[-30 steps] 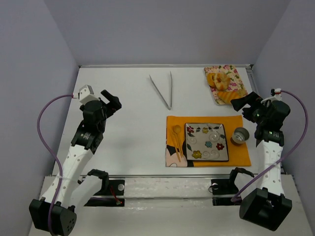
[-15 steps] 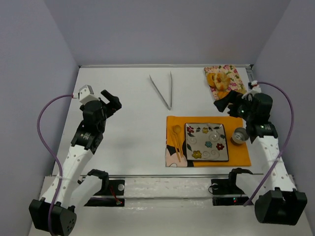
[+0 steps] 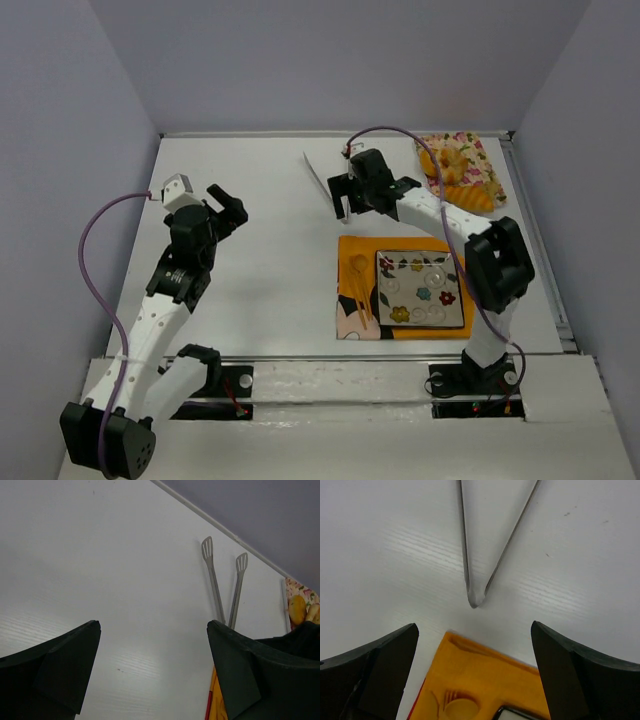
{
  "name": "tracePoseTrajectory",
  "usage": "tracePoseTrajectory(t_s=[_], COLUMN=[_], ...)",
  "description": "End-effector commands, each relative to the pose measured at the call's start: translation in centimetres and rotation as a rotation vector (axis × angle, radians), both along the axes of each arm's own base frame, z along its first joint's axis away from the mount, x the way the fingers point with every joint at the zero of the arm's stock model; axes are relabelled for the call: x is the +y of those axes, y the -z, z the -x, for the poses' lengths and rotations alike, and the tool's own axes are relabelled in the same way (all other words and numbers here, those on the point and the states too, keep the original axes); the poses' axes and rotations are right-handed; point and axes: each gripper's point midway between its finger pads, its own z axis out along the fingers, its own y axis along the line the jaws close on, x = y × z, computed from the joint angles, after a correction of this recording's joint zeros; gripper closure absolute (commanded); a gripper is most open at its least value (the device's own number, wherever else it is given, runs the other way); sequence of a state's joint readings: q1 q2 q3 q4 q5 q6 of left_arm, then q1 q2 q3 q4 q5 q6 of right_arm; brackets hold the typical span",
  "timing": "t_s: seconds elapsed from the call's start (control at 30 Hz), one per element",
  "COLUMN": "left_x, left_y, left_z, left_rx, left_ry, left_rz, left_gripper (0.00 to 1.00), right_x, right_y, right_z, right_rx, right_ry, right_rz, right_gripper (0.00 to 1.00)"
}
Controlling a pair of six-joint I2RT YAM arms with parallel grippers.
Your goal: Place the bread
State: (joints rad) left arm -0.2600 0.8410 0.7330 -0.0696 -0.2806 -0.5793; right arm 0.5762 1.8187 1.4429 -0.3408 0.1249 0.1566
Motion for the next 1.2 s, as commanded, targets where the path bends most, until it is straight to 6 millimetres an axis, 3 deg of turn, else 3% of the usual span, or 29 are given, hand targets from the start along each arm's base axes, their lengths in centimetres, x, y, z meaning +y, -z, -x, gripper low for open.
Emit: tracePoseTrajectory(t_s=[0.0,0.17,0.3,0.5,0.57,0.63,0.83,0.9,0.97,1.03,1.1,1.17], left_x=[0.4,0.5,0.7,0.6,0.8,1.1,1.4,1.3,1.3,1.3,1.2,1.2], left_y=[-1.2,-1.1,-1.1,-1.5,-1.6,-1.6,-2.0,-1.9,-1.8,-1.9,-1.8,-1.8], left_z=[-0.3,-0.3,-0.4,0.1,0.3,0.5,0.8,0.8,0.8,0.8,0.8,0.9], left_rx=[-0.054,-0.050,-0.051,-0.057,-0.059,-0.062,-0.074,-0.072,-0.069,-0.069,-0.064,-0.064], left_ry=[-0.016,-0.021,-0.032,-0.025,-0.033,-0.046,-0.060,-0.060,-0.059,-0.057,-0.053,-0.051], left_rz=[-0.007,-0.010,-0.011,-0.001,-0.002,0.000,0.007,0.010,0.009,0.010,0.008,0.010], left_gripper=[0.01,0.01,0.01,0.01,0.01,0.01,0.01,0.01,0.01,0.01,0.01,0.01], right_x=[1.5,1.8,3.5,4.2,4.9,4.4,4.7,5.4,5.6,5.7,5.6,5.3], right_y=[0.0,4.0,6.9,8.5,9.2,10.2,12.5,13.1,13.3,13.1,11.6,9.7], right_z=[-2.9,-5.9,-8.2,-10.7,-11.1,-12.0,-12.1,-12.0,-12.0,-12.1,-12.5,-12.8], right_rx=[-0.045,-0.007,0.007,0.002,0.021,0.061,0.140,0.159,0.165,0.160,0.132,0.096], right_ry=[-0.062,-0.020,-0.042,0.001,0.021,0.060,0.087,0.070,0.067,0.062,0.065,0.076], right_rz=[0.093,0.193,0.210,0.239,0.203,0.137,0.061,0.039,0.031,0.026,0.027,0.026], right_gripper=[0.00,0.00,0.00,0.00,0.00,0.00,0.02,0.06,0.18,0.38,0.53,0.59])
